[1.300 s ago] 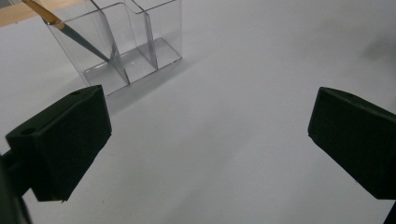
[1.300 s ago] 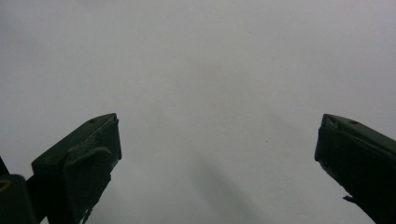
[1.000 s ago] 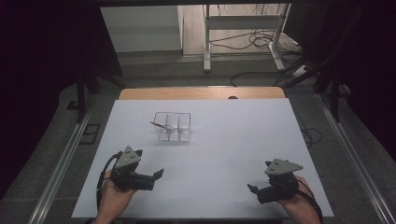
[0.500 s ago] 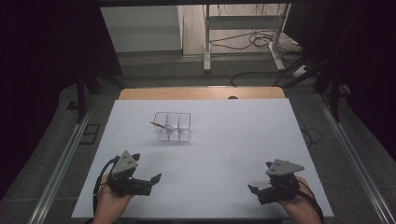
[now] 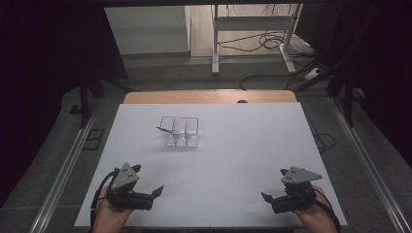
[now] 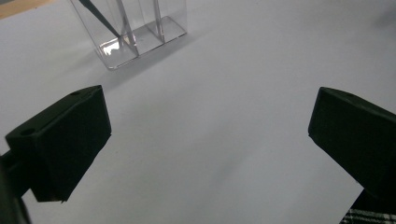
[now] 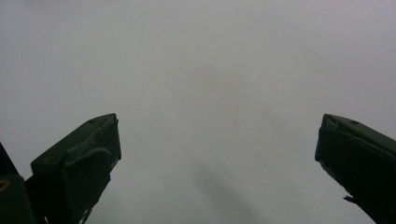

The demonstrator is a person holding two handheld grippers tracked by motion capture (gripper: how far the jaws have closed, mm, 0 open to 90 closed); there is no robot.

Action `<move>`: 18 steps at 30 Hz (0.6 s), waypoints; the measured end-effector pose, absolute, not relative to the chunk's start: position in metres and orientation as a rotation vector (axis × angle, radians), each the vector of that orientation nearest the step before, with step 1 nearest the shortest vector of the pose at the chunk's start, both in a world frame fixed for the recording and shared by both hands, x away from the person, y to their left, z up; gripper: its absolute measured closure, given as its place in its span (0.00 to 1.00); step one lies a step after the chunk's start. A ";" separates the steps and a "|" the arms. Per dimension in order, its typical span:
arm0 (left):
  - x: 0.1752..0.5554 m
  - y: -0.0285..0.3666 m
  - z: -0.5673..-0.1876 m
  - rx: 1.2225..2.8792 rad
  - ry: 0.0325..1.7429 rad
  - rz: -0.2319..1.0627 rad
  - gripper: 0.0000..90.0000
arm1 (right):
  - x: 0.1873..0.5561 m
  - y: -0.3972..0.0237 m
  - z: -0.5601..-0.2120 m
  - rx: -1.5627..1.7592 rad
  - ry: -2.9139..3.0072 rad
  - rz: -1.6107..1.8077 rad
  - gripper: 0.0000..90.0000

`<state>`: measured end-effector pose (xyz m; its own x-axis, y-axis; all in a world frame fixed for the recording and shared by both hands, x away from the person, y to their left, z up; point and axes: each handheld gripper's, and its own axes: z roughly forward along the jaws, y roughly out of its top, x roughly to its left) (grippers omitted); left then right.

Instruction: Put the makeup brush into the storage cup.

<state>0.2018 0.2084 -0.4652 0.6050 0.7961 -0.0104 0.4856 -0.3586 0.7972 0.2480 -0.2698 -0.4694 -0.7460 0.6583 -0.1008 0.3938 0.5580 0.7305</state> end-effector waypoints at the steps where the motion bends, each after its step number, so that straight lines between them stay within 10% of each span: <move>1: 0.201 0.209 -0.465 2.026 1.014 0.492 0.00 | 0.248 -0.270 -0.469 0.858 2.433 1.007 0.01; 18: 0.189 0.224 -0.474 2.041 1.048 0.523 0.00 | 0.242 -0.282 -0.469 0.892 2.408 1.017 0.01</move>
<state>0.1893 0.2244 -0.4735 0.5776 0.8162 0.0129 0.5008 -0.3668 0.7840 0.2420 -0.2821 -0.4689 -0.7277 0.6796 -0.0931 0.4070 0.5370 0.7389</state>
